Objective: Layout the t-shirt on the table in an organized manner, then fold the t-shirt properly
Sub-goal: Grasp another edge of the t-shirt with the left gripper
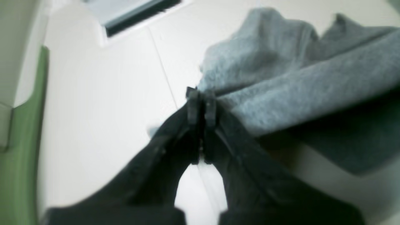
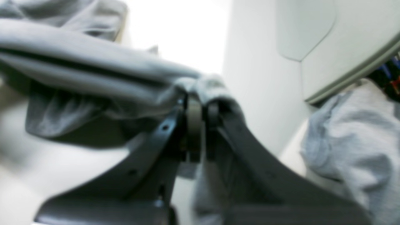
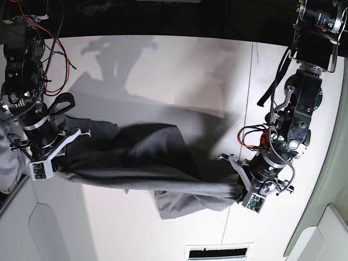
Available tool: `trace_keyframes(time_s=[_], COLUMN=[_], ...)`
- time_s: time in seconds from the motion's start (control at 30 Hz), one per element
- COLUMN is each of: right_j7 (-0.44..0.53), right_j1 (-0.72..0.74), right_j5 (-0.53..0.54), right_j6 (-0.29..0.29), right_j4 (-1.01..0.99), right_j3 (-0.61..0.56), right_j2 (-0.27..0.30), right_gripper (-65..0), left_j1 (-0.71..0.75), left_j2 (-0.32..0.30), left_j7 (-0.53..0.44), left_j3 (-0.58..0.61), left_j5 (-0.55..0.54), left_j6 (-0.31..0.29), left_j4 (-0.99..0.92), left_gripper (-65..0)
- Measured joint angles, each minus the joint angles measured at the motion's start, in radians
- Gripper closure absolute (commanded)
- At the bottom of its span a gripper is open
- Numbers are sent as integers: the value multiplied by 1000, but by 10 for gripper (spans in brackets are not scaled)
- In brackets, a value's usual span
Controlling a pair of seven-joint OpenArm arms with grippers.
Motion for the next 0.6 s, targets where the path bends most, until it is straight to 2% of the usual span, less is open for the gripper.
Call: trace_keyframes(time_s=[0.1,0.23,0.3,0.4,0.47,0.5,0.57,0.6], right_j7=[-6,25,40,63,86,99,106,105], right_j1=[-2,3,13,87,159,195,255,278], right_j5=[33,42,42,38,46,63,89,115], right_j6=[2,35,39,74,87,98,125,129], right_j4=[11,0,-35,-164,-277,-334,-447,-502], right_j3=[29,75,84,87,87,87,88,90], right_j2=[18,19,19,19,14,13,12,13], right_gripper=[0,0,0,0,0,-77,-276,-351], left_j1=[0,-3,-5,-76,-138,-164,-201,-212], left_j2=[-26,-35,-24,24,63,79,108,118], left_j7=[12,-2,-63,-92,-94,-99,-115,-121], left_j3=[0,0,2,2,2,1,0,-2], left_j5=[43,52,51,60,60,64,78,76], left_j6=[7,3,-2,-84,-107,-111,-139,-161], left_j4=[82,83,51,-93,-225,-290,-414,-473], left_gripper=[0,0,0,0,0,-29,-180,-244])
